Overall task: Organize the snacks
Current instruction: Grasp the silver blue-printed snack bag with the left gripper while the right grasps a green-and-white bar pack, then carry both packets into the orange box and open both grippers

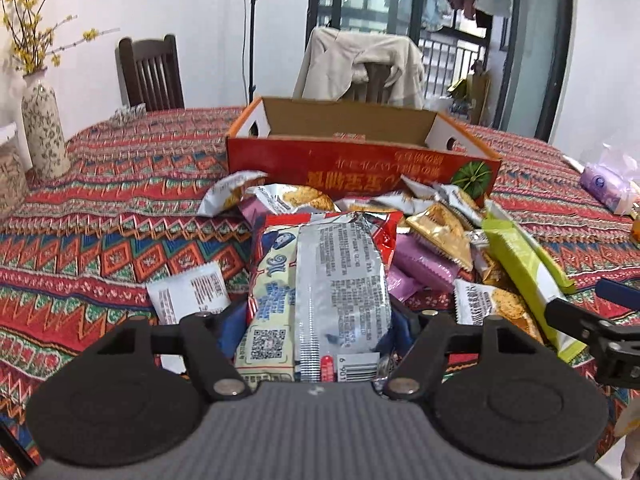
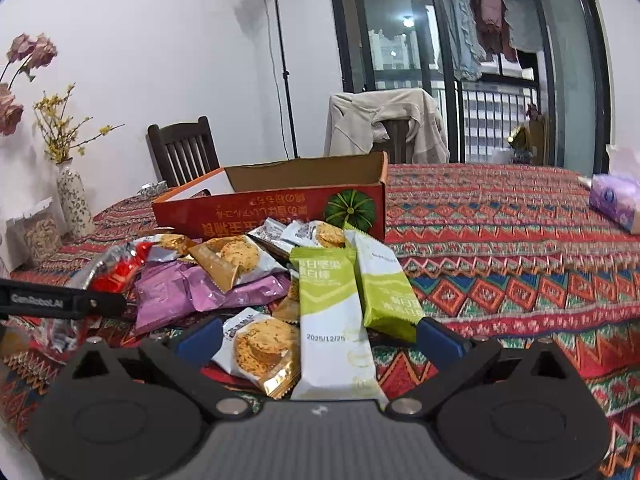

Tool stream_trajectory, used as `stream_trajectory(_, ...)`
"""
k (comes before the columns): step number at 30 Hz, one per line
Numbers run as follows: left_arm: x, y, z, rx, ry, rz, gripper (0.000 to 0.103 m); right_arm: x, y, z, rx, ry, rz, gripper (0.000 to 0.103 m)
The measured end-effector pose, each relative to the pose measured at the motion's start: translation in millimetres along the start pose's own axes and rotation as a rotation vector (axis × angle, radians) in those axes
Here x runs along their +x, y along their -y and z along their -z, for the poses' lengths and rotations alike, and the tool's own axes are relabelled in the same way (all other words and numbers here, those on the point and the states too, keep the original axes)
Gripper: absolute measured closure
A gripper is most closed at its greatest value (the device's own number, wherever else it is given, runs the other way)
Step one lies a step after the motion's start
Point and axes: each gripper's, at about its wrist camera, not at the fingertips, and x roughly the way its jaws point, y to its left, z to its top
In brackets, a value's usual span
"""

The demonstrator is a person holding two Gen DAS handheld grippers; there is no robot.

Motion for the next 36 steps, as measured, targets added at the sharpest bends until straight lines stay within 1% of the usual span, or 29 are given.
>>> stream_trajectory(1, -3, 0, 0, 0.003, 0.012, 0.002, 0.033, 0, -1, -2, -0.016, 0.004, -0.003, 0.010)
stream_trajectory(2, -6, 0, 0, 0.007, 0.024, 0.003, 0.033, 0, -2, -4, -0.034, 0.007, -0.003, 0.014)
stream_trajectory(4, -10, 1, 0, 0.013, 0.045, 0.009, 0.033, 2, -5, -10, -0.070, 0.006, -0.002, 0.035)
stream_trajectory(5, -12, 1, 1, 0.017, 0.056, 0.009, 0.033, 4, -6, -13, -0.089, 0.002, -0.003, 0.041)
stream_trajectory(6, -14, 1, 1, 0.021, 0.066, 0.008, 0.033, 7, -7, -16, -0.103, -0.006, -0.006, 0.052)
stream_trajectory(7, -16, 1, 2, 0.024, 0.073, 0.009, 0.033, 12, -7, -20, -0.114, -0.018, -0.009, 0.057)
stream_trajectory(10, -19, 0, 3, 0.024, 0.085, 0.015, 0.033, 29, -6, -28, -0.131, -0.068, -0.013, 0.057)
stream_trajectory(13, -21, -4, 3, 0.016, 0.090, 0.021, 0.033, 44, -3, -29, -0.138, -0.116, -0.006, 0.059)
stream_trajectory(17, -25, -8, 4, 0.003, 0.099, 0.028, 0.033, 56, 3, -23, -0.111, -0.188, -0.016, 0.059)
stream_trajectory(18, -25, -10, 5, 0.001, 0.099, 0.030, 0.033, 56, 6, -22, -0.093, -0.184, -0.025, 0.060)
stream_trajectory(19, -26, -10, 6, -0.002, 0.101, 0.033, 0.033, 55, 8, -22, -0.072, -0.185, -0.032, 0.065)
stream_trajectory(22, -27, -12, 6, -0.006, 0.102, 0.045, 0.033, 50, 8, -21, -0.048, -0.166, -0.028, 0.066)
stream_trajectory(25, -30, -15, 5, -0.006, 0.113, 0.051, 0.033, 42, 6, -23, -0.045, -0.140, -0.024, 0.067)
stream_trajectory(30, -27, -17, -3, -0.006, 0.123, 0.061, 0.033, 26, 3, -34, -0.041, -0.078, -0.021, 0.067)
stream_trajectory(36, -19, -15, -27, 0.016, 0.149, 0.073, 0.033, 21, -2, -59, -0.051, -0.008, -0.023, 0.067)
